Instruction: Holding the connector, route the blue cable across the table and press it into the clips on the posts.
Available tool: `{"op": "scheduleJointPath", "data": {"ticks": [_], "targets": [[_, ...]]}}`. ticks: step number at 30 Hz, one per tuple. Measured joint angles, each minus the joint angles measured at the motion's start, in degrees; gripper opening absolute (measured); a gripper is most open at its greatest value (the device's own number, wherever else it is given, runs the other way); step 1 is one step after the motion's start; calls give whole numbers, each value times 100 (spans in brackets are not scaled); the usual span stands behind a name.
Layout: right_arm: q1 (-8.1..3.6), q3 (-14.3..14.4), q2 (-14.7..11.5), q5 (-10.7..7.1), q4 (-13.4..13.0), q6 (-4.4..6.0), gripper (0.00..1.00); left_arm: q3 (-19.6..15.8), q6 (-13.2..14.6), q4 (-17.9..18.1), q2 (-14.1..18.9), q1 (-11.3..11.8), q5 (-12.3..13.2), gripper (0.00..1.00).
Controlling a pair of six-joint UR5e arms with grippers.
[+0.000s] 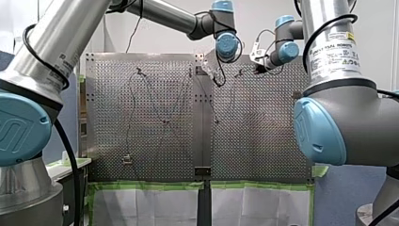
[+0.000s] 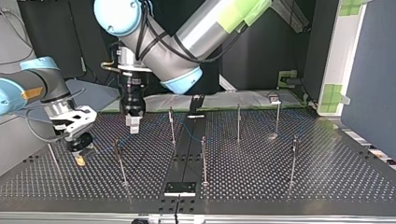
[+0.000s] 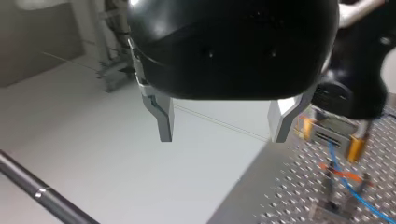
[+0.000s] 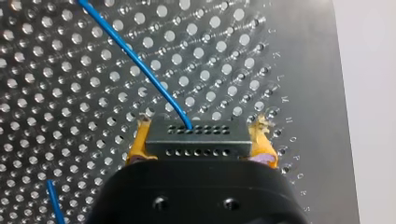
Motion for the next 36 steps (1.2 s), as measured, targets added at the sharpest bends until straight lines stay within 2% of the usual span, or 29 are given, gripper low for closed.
{"op": "scheduleJointPath", "data": {"ticks": [9, 23, 27, 36], "targets": [[8, 1, 0, 0, -1, -40, 0, -442, -441, 441, 441, -80, 4, 100], [-83, -7, -1, -4, -1, -41, 0, -1136, -1136, 1137, 1109, -273, -91, 100], [-99, -7, -1, -5, -1, -38, 0, -1312, -1312, 1313, 1063, -361, -114, 100], [-110, -8, 0, 0, -1, -38, 0, -1751, -1679, 1749, 742, -512, -128, 100]]}}
